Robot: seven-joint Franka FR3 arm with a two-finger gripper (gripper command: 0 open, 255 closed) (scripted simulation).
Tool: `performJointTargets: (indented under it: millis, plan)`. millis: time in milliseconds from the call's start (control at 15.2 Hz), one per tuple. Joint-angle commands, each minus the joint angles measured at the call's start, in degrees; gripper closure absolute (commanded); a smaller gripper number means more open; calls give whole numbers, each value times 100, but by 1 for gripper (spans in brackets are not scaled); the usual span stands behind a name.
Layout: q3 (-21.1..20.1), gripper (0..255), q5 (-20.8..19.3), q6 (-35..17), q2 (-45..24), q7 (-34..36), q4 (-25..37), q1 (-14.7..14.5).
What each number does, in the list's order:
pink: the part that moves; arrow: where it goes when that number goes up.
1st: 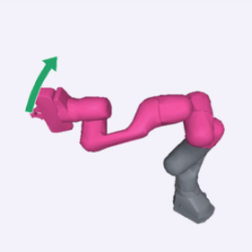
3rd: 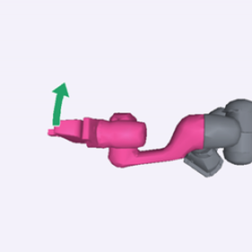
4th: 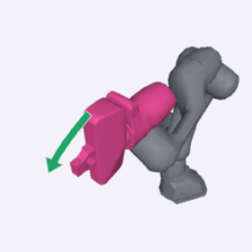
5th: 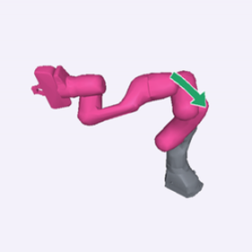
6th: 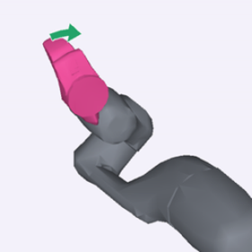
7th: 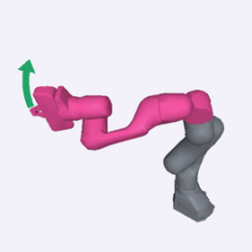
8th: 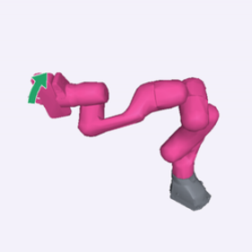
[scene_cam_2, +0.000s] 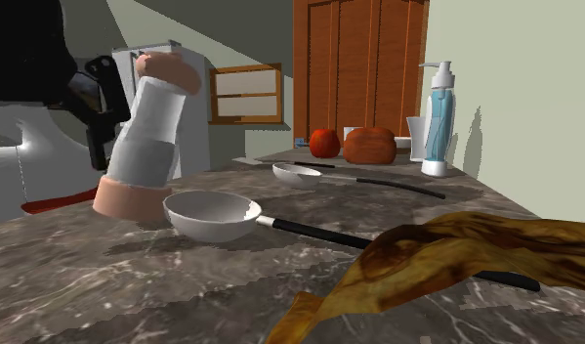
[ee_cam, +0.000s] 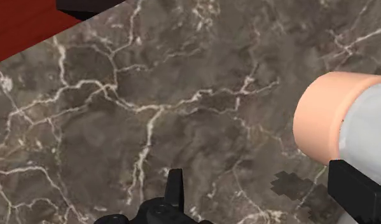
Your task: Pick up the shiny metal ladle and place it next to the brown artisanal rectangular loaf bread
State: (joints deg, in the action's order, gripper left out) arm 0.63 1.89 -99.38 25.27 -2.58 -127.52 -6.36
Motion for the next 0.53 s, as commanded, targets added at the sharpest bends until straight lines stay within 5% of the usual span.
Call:
performJointTargets:
  millis: [0,462]
  plan:
    - [-29,0,69,-185,-333,-130,237,-90]
    - [-235,0,302,-706,-1466,-467,1151,-405]
